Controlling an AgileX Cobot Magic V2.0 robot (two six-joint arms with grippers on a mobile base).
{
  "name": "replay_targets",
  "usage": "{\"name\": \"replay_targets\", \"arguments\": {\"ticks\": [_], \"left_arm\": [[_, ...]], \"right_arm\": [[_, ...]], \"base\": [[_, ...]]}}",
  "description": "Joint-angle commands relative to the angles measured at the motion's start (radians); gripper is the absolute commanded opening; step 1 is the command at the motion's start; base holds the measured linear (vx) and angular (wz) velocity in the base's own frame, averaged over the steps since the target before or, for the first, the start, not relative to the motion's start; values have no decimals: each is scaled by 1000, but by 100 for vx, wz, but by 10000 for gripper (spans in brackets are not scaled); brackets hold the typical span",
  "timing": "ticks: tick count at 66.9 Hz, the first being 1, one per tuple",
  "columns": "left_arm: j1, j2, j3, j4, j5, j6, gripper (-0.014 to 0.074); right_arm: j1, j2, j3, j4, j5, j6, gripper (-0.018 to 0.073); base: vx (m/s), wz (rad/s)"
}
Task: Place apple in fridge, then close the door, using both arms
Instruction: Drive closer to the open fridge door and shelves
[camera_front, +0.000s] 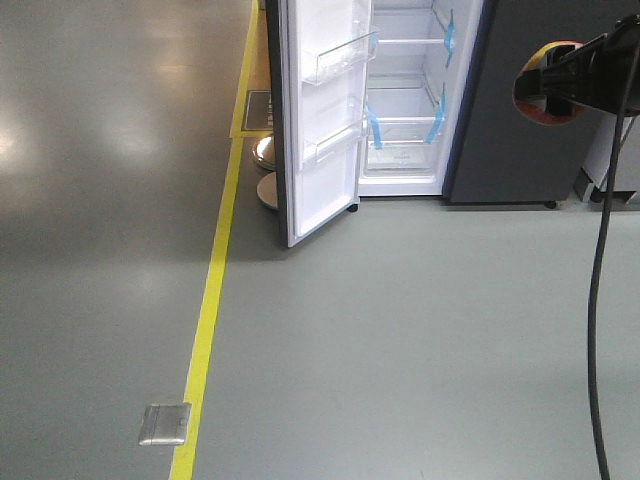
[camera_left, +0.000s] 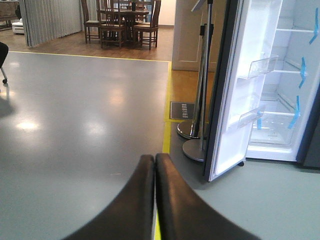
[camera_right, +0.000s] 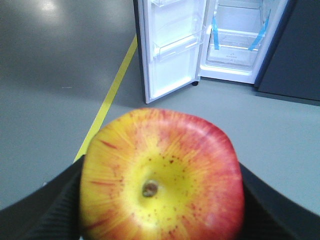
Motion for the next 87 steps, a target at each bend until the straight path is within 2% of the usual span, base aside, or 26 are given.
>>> {"name": "replay_targets", "arguments": {"ticks": [1, 87], "left_arm": [[-3, -16, 27, -7, -73, -1, -6], [-3, -16, 27, -7, -73, -1, -6]], "right_arm": [[-4, -37, -33, 13, -70, -4, 150], [-4, -37, -33, 13, -70, -4, 150]], "base": [[20, 1], [18, -1]]}}
